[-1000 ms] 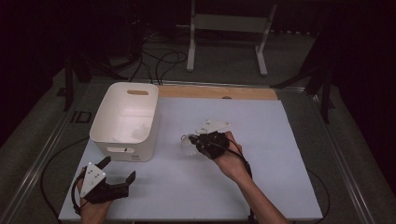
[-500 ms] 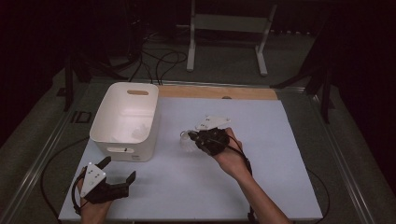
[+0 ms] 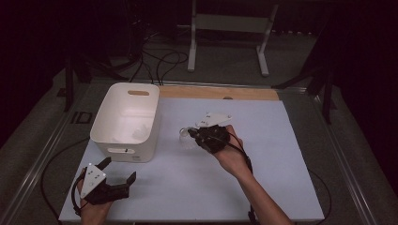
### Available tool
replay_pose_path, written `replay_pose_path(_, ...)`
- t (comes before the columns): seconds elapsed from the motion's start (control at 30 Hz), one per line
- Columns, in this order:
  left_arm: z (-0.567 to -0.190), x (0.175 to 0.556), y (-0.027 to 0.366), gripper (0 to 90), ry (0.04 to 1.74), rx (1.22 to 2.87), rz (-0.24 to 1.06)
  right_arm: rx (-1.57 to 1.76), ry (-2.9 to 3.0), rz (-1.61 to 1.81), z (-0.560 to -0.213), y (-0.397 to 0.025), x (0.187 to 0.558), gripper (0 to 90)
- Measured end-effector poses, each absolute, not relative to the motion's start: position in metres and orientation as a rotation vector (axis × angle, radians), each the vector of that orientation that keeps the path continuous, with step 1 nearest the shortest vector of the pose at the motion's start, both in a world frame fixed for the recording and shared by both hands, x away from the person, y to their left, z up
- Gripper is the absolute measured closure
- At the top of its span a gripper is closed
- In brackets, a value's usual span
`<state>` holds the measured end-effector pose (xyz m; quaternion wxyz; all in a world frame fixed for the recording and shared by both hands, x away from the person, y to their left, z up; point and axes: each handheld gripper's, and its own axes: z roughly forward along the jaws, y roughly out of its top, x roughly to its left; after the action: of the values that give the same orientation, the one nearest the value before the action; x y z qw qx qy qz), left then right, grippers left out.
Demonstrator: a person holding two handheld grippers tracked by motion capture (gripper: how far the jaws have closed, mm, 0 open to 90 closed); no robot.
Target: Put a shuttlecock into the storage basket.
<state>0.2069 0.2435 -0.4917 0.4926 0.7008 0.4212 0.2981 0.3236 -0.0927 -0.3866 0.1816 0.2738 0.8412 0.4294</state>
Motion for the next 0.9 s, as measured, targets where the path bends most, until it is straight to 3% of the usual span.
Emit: replay_pose_path(0.9,-0.492,0.207,0.244,0.0,1.024,1.700,0.724,0.744,2.352,1.214,-0.367,-0.086,0.331,88.0)
